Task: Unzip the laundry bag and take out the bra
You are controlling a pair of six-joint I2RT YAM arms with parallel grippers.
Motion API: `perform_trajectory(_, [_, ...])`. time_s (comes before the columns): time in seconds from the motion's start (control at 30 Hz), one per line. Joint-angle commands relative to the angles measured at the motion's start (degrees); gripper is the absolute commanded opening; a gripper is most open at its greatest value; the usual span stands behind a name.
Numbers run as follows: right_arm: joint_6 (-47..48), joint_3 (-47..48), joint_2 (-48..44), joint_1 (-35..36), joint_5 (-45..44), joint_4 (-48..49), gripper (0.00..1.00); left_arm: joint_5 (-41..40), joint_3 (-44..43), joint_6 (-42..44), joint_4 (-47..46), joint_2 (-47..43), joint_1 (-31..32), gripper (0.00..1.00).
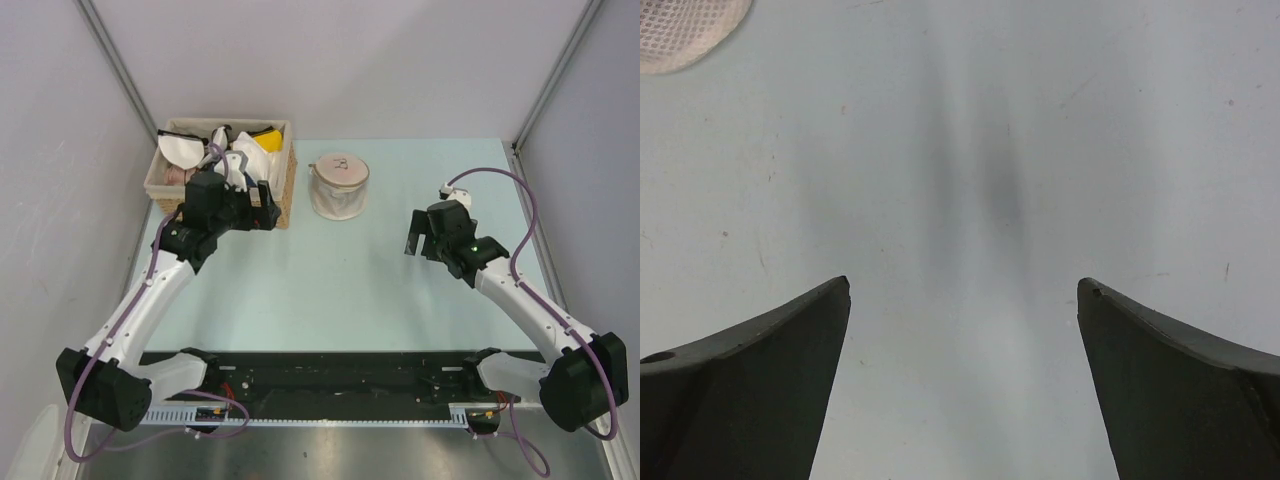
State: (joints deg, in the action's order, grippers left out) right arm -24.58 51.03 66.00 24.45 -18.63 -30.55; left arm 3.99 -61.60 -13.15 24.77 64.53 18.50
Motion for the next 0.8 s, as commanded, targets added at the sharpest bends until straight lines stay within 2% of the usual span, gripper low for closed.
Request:
perform_trajectory(0.0, [0.58, 2.06, -0.87, 0.69, -1.32, 1.8, 1.0, 2.08, -0.53, -0.56, 0.45, 0.68, -0.04, 1.0])
perform_trajectory(0.77, [0.41, 2.06, 0.8, 1.04, -0.18, 3.29, 1.0, 4.18, -0.8, -0.74, 0.54, 2.09, -0.04, 1.0])
